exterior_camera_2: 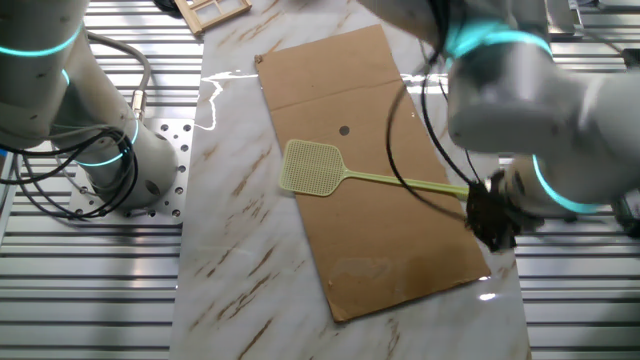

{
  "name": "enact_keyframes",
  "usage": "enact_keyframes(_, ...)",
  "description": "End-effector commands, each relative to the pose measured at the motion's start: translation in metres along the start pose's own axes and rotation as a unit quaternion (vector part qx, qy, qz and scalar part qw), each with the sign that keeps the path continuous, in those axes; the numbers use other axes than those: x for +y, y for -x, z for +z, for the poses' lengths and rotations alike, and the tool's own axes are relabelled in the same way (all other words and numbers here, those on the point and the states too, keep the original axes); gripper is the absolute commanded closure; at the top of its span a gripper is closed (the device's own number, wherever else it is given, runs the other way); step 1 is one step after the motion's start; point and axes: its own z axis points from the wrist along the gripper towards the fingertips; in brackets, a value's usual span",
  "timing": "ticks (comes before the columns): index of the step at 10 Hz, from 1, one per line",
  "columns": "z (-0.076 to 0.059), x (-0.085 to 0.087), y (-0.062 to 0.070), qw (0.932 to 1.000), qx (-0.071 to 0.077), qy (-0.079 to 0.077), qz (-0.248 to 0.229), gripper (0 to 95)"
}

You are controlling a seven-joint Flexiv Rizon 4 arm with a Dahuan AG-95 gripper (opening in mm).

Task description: Swat with a flyswatter

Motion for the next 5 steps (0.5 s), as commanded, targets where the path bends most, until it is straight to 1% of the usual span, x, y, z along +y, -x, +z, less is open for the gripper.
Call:
enact_keyframes(1,0.0060,-0.0344,-0.0208,0.9970,-0.001,-0.002,-0.077,95.0)
enact_keyframes(2,0.0062,-0.0379,-0.0265,0.9962,0.002,-0.009,-0.087,95.0)
enact_keyframes(3,0.0062,-0.0379,-0.0265,0.9956,0.004,-0.013,-0.093,95.0)
enact_keyframes(5,0.0059,-0.0375,-0.0271,0.9939,0.003,-0.010,-0.110,95.0)
